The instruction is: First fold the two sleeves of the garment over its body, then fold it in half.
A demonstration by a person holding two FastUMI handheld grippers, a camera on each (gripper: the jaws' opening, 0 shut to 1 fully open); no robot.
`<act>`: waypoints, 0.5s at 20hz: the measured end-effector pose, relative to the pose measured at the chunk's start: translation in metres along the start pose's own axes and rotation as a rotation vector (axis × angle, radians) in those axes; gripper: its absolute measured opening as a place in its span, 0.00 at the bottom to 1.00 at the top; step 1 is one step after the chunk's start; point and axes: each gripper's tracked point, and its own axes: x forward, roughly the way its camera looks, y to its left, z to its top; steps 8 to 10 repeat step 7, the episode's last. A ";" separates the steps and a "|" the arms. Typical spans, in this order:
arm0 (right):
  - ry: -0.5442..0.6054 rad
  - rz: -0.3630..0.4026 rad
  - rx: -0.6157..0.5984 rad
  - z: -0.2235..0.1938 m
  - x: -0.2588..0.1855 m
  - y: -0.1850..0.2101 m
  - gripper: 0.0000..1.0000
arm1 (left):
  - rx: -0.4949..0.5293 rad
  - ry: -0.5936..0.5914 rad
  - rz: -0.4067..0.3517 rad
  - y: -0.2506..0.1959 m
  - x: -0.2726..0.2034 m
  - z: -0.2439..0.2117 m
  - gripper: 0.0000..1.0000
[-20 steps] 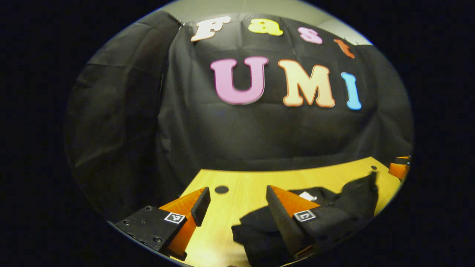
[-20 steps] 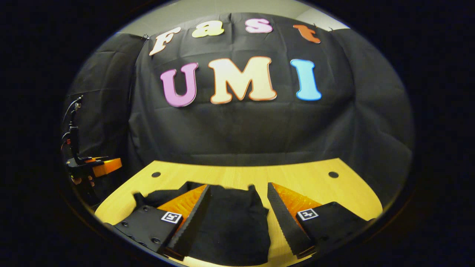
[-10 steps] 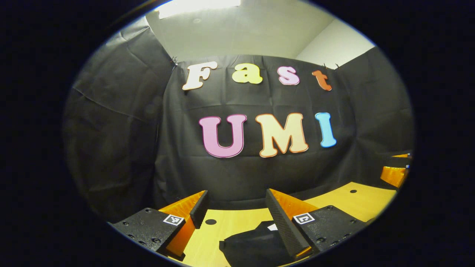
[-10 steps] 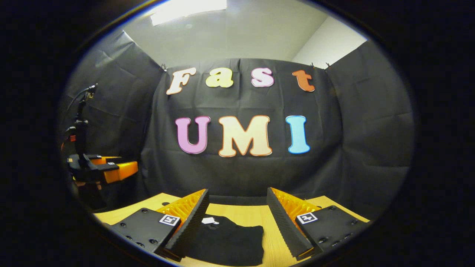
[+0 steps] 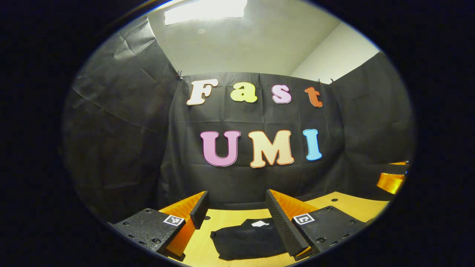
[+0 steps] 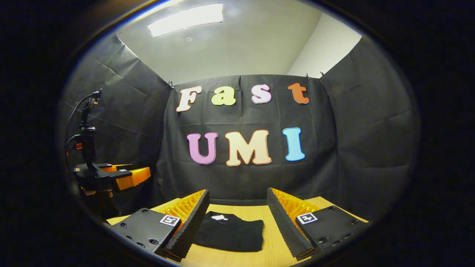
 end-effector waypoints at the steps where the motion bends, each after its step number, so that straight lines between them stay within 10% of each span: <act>1: -0.002 0.005 0.002 -0.001 -0.010 0.001 0.96 | 0.005 0.000 -0.001 -0.001 -0.007 0.002 0.92; 10: -0.030 0.023 0.022 -0.001 -0.047 -0.002 0.96 | 0.023 -0.019 -0.007 -0.005 -0.036 0.021 0.91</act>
